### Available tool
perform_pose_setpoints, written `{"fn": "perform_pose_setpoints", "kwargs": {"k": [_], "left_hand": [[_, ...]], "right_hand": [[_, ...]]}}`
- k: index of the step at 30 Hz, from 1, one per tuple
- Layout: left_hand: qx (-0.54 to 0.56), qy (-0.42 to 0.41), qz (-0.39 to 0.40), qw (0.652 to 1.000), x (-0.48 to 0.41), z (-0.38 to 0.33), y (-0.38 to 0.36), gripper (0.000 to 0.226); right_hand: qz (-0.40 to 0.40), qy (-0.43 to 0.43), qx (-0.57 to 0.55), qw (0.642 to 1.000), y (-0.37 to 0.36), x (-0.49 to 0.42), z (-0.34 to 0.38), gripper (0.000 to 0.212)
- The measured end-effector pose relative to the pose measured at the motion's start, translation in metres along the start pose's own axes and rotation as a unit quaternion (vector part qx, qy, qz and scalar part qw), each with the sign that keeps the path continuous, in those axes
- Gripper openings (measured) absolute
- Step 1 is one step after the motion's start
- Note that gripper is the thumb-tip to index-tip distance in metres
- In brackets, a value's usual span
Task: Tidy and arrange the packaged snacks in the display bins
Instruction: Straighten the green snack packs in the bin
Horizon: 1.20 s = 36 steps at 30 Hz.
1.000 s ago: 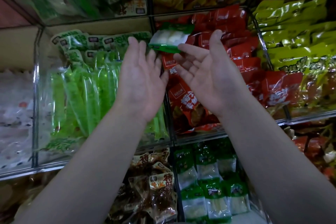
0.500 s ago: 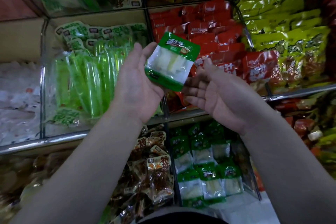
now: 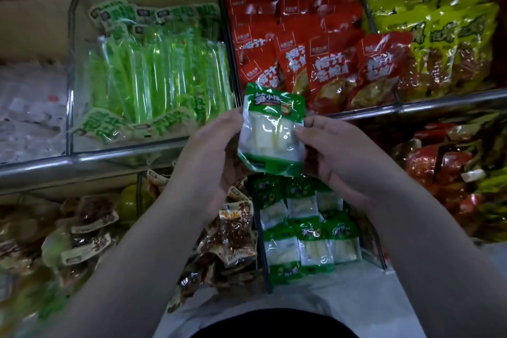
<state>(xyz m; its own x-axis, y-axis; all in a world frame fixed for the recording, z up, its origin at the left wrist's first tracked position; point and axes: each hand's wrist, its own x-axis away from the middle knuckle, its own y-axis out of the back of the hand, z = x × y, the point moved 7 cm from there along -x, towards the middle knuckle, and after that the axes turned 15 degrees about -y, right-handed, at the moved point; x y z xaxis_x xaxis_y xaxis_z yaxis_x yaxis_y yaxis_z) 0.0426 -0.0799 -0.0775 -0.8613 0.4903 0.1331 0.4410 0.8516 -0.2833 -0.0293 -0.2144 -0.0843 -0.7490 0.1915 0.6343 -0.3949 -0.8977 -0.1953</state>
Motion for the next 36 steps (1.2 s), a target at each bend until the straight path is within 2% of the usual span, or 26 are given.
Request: {"fn": "perform_pose_setpoints", "kwargs": {"k": [4, 7, 12, 15, 27, 29, 33, 36], "left_hand": [[-0.026, 0.007, -0.023, 0.999, 0.013, 0.019, 0.007, 0.031], [-0.038, 0.014, -0.047, 0.998, 0.022, 0.034, 0.005, 0.014], [-0.073, 0.038, -0.055, 0.995, 0.038, 0.061, -0.004, 0.015], [-0.076, 0.073, -0.061, 0.993, 0.046, 0.079, -0.007, 0.018], [-0.095, 0.157, -0.044, 0.982, 0.058, 0.140, -0.025, 0.024], [-0.094, 0.166, -0.047, 0.981, 0.057, 0.147, -0.027, 0.023], [-0.086, 0.176, -0.047, 0.980, 0.054, 0.159, -0.032, 0.023], [-0.086, 0.167, -0.045, 0.981, 0.052, 0.161, -0.038, 0.031]], "right_hand": [[-0.019, 0.002, 0.012, 1.000, 0.013, 0.005, -0.014, 0.014], [-0.028, -0.005, 0.025, 0.999, 0.023, 0.008, -0.028, 0.014], [-0.063, -0.039, 0.033, 0.997, 0.049, 0.006, -0.060, 0.014], [-0.085, -0.066, 0.041, 0.993, 0.066, 0.000, -0.081, 0.021], [-0.106, -0.138, 0.066, 0.983, 0.100, -0.018, -0.143, 0.032], [-0.115, -0.141, 0.074, 0.981, 0.103, -0.022, -0.148, 0.039], [-0.115, -0.139, 0.079, 0.980, 0.105, -0.029, -0.152, 0.068], [-0.114, -0.139, 0.075, 0.981, 0.104, -0.033, -0.153, 0.072]]}}
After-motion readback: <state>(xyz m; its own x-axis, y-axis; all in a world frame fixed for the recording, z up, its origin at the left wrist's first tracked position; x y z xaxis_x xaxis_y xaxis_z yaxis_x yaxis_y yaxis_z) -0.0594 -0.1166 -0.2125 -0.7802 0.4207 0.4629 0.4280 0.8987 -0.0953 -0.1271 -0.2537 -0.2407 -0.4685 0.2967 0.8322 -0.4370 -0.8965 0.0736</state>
